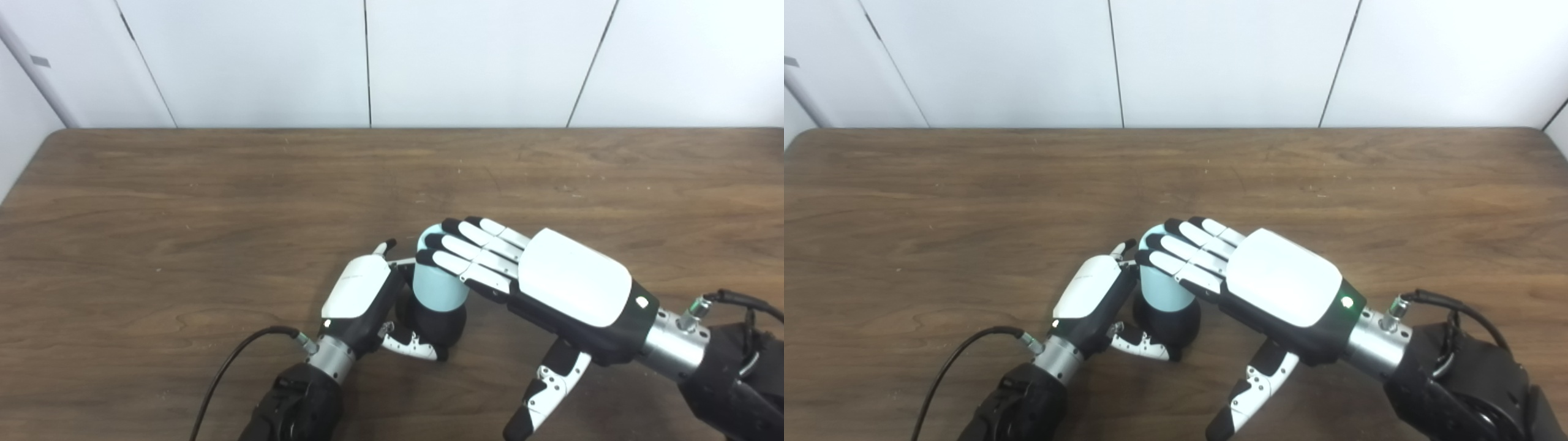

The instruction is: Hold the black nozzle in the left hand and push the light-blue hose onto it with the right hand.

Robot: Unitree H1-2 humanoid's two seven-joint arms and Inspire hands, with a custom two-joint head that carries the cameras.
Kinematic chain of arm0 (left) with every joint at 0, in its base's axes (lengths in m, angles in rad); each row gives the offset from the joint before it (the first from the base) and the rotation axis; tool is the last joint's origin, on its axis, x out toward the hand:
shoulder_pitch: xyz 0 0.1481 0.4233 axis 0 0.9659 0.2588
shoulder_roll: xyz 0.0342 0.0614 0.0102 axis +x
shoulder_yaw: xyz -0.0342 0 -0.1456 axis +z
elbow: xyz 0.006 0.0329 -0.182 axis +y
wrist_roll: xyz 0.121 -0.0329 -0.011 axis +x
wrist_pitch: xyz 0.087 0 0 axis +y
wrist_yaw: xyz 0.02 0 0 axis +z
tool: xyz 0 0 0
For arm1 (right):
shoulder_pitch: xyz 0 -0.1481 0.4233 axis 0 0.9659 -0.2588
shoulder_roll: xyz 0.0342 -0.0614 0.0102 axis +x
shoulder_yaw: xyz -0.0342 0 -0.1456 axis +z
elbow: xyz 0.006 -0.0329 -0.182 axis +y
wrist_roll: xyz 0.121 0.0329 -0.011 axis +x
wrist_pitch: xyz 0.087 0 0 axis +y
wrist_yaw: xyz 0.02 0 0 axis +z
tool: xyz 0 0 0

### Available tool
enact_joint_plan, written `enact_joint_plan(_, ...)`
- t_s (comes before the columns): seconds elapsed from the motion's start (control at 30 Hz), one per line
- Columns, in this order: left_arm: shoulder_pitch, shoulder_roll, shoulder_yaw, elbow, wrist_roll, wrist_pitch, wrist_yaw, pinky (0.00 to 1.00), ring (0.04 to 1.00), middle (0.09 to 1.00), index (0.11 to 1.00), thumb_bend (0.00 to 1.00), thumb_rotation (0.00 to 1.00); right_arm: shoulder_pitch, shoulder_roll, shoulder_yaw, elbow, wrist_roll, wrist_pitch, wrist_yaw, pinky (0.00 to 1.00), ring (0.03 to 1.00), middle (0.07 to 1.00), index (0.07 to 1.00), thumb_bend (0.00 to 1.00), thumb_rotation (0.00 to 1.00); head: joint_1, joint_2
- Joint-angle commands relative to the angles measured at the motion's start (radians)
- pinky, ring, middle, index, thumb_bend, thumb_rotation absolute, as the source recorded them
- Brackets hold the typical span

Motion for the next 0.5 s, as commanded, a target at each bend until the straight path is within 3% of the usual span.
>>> enact_joint_plan(0.0,0.036,0.034,0.009,0.040,0.028,0.078,-0.057,1.00,0.637,0.481,0.495,0.52,0.00,0.017,-0.016,0.026,0.023,0.000,-0.014,0.030,1.00,1.000,1.000,1.000,0.79,1.00,0.001,0.002)
enact_joint_plan(0.47,0.037,0.030,0.011,0.030,0.028,0.077,-0.060,1.00,0.655,0.444,0.515,0.52,0.00,0.001,-0.054,0.071,0.050,0.026,-0.012,0.038,1.00,1.000,1.000,1.000,0.78,1.00,-0.001,0.009)
